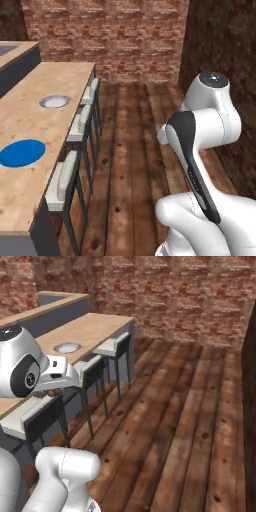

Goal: Take the chicken drumsticks from the pan and place one on each plate on the dining counter.

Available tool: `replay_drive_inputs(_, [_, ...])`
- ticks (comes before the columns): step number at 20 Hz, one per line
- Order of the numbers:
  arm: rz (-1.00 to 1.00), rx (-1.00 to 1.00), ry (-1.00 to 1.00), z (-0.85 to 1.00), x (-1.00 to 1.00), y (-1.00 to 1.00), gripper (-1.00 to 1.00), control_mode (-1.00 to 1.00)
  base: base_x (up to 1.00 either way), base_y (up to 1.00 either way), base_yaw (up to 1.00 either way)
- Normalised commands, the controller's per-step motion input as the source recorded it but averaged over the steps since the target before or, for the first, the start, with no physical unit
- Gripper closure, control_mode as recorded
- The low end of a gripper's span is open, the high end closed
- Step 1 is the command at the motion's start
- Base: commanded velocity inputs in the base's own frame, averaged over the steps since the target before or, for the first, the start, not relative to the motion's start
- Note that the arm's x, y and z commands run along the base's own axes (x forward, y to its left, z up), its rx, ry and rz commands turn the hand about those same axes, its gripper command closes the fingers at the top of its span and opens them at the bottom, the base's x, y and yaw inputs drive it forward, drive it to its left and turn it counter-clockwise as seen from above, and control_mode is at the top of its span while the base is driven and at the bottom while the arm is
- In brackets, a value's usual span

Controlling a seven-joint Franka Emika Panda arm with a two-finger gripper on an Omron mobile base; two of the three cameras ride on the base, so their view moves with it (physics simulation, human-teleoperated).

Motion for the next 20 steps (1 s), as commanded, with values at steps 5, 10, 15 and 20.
replay_drive_inputs(5, [0.0,0.0,0.0,0.0,0.0,0.0,1.0,1.0,0.89,-0.94,0.5])
replay_drive_inputs(10, [0.0,0.0,0.0,0.0,0.0,0.0,1.0,1.0,0.92,-0.83,0.55])
replay_drive_inputs(15, [0.0,0.0,0.0,0.0,0.0,0.0,1.0,1.0,0.88,-0.7,0.61])
replay_drive_inputs(20, [0.0,0.0,0.0,0.0,0.0,0.0,1.0,1.0,0.89,-0.7,0.6])
